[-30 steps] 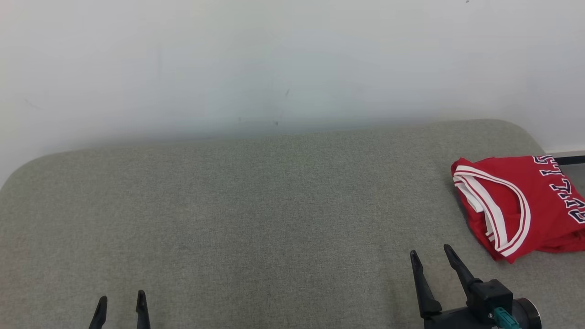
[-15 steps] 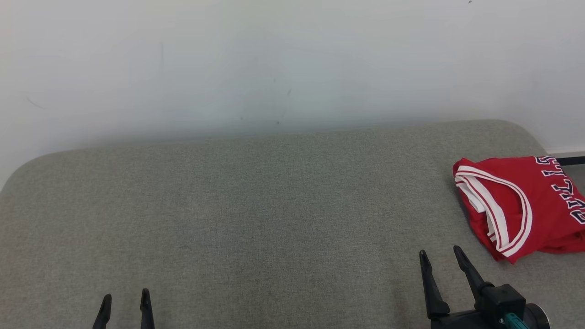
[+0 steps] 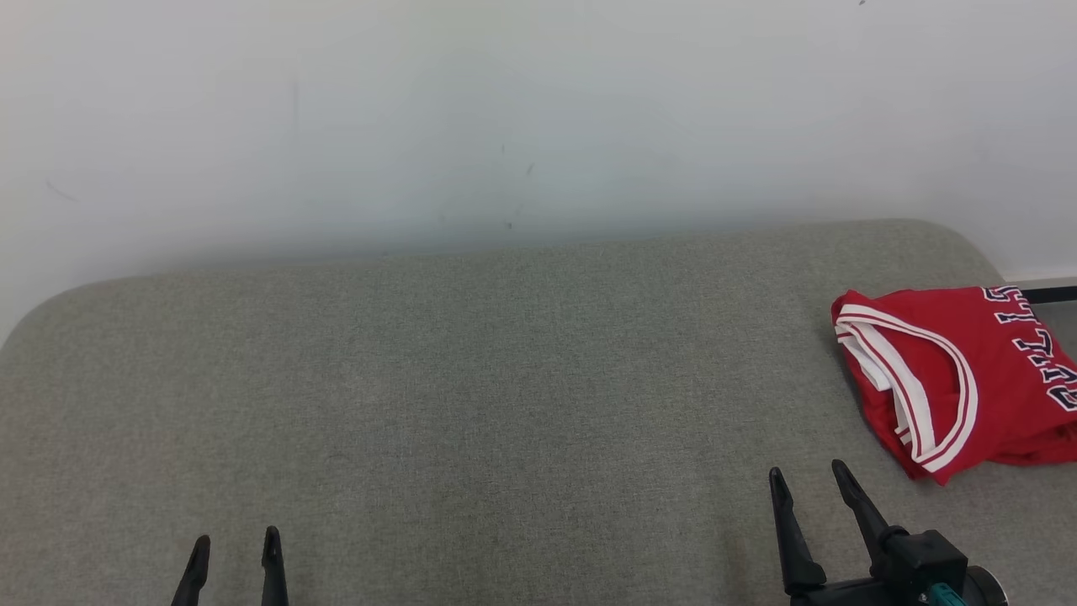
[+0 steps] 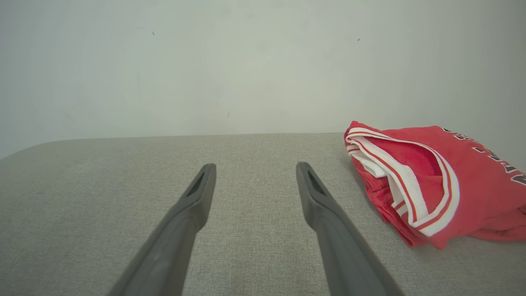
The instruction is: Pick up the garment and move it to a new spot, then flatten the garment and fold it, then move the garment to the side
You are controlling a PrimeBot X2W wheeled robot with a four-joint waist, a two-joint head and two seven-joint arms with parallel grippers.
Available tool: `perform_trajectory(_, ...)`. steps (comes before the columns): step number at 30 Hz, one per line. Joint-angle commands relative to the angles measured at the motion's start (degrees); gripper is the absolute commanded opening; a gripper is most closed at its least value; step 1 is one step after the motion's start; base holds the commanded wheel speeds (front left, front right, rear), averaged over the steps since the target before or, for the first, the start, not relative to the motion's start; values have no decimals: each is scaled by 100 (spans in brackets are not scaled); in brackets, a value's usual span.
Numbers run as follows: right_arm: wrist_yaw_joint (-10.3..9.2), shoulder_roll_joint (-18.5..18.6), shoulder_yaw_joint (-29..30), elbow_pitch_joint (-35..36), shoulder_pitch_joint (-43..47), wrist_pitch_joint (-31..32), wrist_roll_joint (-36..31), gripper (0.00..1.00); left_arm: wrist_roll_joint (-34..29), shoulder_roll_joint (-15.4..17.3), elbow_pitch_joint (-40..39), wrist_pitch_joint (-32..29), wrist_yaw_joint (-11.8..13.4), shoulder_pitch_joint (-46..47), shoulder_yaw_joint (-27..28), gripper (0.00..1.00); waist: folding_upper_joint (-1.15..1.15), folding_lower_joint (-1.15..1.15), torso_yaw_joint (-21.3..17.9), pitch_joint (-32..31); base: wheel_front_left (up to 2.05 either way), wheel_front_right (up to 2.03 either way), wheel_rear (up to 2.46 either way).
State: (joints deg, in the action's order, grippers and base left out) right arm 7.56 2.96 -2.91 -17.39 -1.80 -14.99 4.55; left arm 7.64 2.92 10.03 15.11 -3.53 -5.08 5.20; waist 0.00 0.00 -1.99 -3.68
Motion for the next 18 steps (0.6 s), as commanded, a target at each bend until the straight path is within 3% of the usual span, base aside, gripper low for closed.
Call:
perform_trajectory(1, -18, -13, -10, 10, 42, -22, 67, 100, 4, -4, 14, 1, 4, 46, 21, 100, 0, 0, 4, -5, 0, 0, 0)
perform_trajectory(18, -18, -12, -47, -6, 53, -23, 133, 100, -50, -4, -33, 1, 35, -48, -20, 100, 0, 0, -26, -12, 0, 0, 0)
